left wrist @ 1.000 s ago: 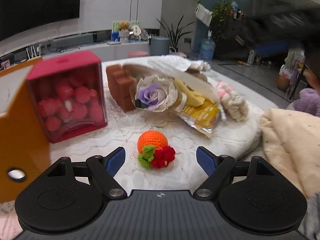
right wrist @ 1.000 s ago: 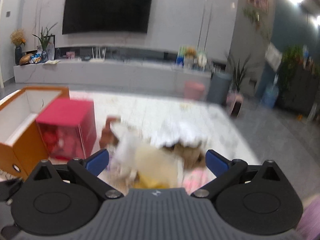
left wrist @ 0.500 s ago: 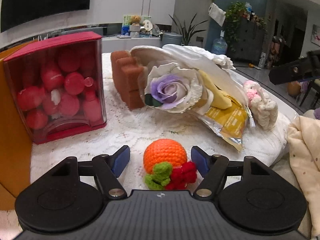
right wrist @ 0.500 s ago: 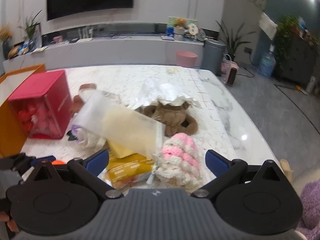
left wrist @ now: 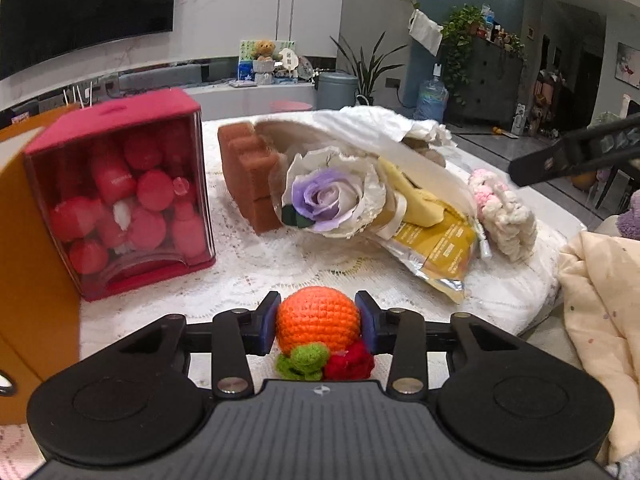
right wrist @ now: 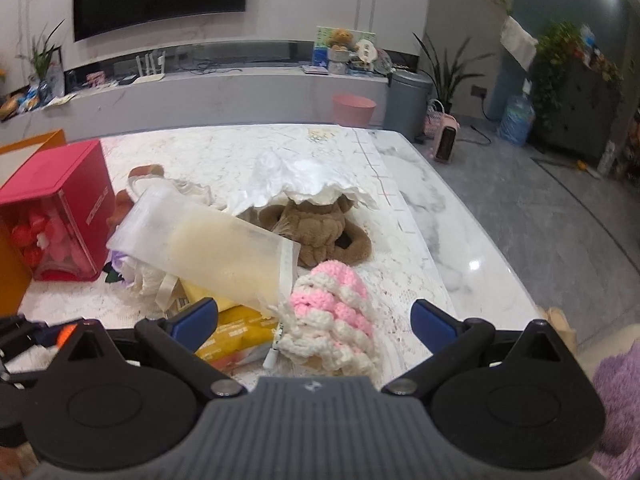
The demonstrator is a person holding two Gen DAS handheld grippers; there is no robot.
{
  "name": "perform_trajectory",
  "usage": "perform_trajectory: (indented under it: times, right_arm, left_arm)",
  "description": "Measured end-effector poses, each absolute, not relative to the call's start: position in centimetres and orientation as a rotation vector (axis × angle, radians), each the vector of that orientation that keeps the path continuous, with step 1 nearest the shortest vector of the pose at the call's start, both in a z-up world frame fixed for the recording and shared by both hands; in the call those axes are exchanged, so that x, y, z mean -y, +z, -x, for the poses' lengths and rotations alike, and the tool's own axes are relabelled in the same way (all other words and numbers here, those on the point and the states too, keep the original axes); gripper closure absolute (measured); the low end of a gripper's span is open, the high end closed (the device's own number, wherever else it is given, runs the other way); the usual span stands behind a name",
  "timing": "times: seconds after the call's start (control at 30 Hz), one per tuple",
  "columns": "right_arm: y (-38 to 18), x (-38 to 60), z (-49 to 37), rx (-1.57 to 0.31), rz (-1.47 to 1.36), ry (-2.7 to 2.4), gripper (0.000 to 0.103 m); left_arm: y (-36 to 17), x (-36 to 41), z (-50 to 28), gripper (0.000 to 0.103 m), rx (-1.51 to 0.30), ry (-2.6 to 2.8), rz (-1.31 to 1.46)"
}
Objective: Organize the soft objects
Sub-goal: 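Grasp the crocheted orange fruit with the left gripper while the right gripper grasps the pink crocheted toy, then carry the orange fruit and pink toy over the orange shoebox with both grippers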
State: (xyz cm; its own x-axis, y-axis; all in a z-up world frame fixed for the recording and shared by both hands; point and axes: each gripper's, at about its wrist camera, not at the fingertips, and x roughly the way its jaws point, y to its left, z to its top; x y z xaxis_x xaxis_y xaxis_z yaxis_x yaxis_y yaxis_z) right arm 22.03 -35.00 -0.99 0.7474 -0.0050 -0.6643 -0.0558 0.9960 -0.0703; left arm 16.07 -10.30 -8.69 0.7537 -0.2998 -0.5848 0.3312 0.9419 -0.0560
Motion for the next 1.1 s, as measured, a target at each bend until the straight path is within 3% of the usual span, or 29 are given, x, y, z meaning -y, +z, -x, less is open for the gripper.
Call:
perform_trajectory:
  times: [0.6, 0.9, 0.97, 1.03, 1.07, 1.1]
  right_arm:
    - [-2.4, 34.6, -22.7, -0.763, 0.162, 0.039, 0.003]
    - [-4.0, 32.9, -23.7, -0.765, 0.261, 0.041, 0.003]
    - [-4.4, 32.9, -24.4, -0.813, 0.245, 0.026, 0.013]
    - [-4.8, 33.6, -25.2, -0.888, 0.179, 0.017, 0.048]
    - [-5.0, 34.1, -25.5, -0.918, 0.138, 0.009, 0.056]
    - [-5.1, 34.8, -25.6, -0.933, 0.105, 0.002, 0.056]
  left_arm:
    - [-5.4, 5.6, -10.6, 0.057, -0.646, -0.314, -0.040]
    - [-6.2, 3.5, -9.8, 0.057, -0.654, -0.290, 0.060]
    - [-6.6, 3.1, -9.6, 0.057, -0.655, -0.303, 0.071]
    - [-6.9, 3.0, -9.7, 0.057, -0.662, -0.323, 0.073]
    - [-7.0, 3.1, -9.8, 0.057, -0.665, -0.323, 0.069]
    - [-7.1, 3.0, -9.8, 0.057, -0.665, -0.320, 0.070]
